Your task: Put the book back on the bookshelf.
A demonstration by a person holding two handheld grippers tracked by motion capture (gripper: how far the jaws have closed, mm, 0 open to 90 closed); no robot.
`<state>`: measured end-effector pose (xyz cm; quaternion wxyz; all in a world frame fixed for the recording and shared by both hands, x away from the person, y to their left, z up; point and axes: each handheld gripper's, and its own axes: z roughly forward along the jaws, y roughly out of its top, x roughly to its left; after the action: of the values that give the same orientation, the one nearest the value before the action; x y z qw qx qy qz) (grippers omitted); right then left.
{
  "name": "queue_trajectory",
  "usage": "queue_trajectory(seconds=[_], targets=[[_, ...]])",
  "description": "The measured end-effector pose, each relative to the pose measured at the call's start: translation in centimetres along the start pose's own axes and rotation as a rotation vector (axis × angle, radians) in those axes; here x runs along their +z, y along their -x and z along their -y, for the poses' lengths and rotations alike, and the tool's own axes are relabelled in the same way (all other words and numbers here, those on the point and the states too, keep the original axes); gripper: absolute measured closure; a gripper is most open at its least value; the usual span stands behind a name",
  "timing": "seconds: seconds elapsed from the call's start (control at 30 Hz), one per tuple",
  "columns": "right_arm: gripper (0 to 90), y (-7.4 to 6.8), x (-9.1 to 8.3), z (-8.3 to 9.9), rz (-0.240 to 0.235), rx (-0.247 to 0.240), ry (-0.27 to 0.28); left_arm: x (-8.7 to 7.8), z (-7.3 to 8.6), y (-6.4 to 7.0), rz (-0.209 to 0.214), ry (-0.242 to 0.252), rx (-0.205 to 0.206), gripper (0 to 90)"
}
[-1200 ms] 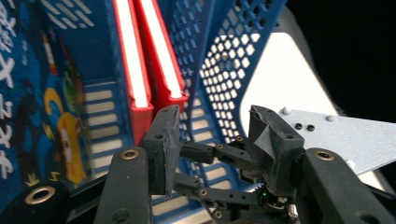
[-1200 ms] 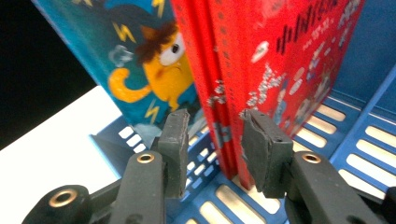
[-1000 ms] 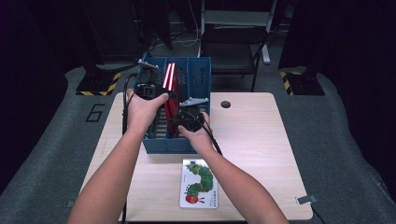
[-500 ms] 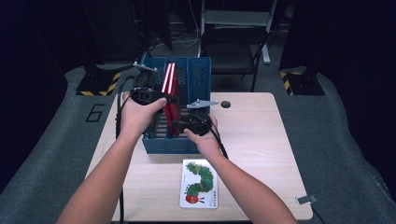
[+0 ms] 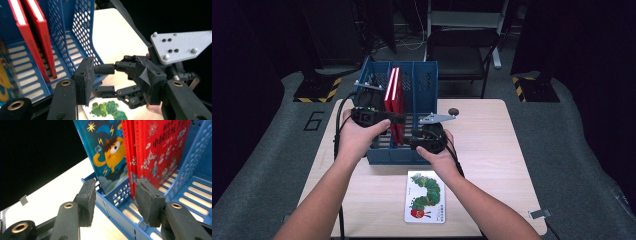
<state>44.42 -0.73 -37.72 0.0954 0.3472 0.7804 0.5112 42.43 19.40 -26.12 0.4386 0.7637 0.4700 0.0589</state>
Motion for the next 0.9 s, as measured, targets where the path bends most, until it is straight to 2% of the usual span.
queue_trajectory(seconds=[0.1,0.17,0.3,0.4,0.57,0.73,0.77,0.83,0.9], targets=[[48.9,-0.1,-0.4,0.6,0.011,-0.023,-0.003,0.1,1.0,-0.1,-0.013,0.010,0.018,49.8],[47.0,-0.1,-0.7,1.1,0.014,-0.021,0.001,0.2,1.7,-0.3,-0.026,0.015,0.035,49.6],[43.6,-0.2,-1.2,2.2,0.015,-0.019,-0.007,0.5,3.2,-0.7,-0.025,-0.002,0.055,47.8],[40.7,-0.3,-1.4,2.9,0.020,-0.029,-0.019,0.9,4.2,-1.1,-0.017,-0.009,0.046,45.3],[38.1,-0.4,-1.7,4.0,0.021,-0.030,-0.030,1.5,6.3,-1.8,-0.044,-0.016,0.077,41.3],[35.7,-0.5,-1.8,5.1,0.027,-0.025,-0.038,2.1,8.4,-2.5,-0.046,-0.018,0.086,38.9],[35.3,-0.5,-1.7,5.4,0.031,-0.028,-0.042,2.2,8.8,-2.7,-0.033,-0.027,0.083,38.4],[34.6,-0.5,-1.7,5.9,0.039,-0.036,-0.046,2.6,9.5,-2.9,-0.035,-0.016,0.069,37.1],[33.3,-0.5,-1.7,6.4,0.051,-0.040,-0.048,2.9,10.2,-3.2,-0.033,-0.025,0.072,37.0]])
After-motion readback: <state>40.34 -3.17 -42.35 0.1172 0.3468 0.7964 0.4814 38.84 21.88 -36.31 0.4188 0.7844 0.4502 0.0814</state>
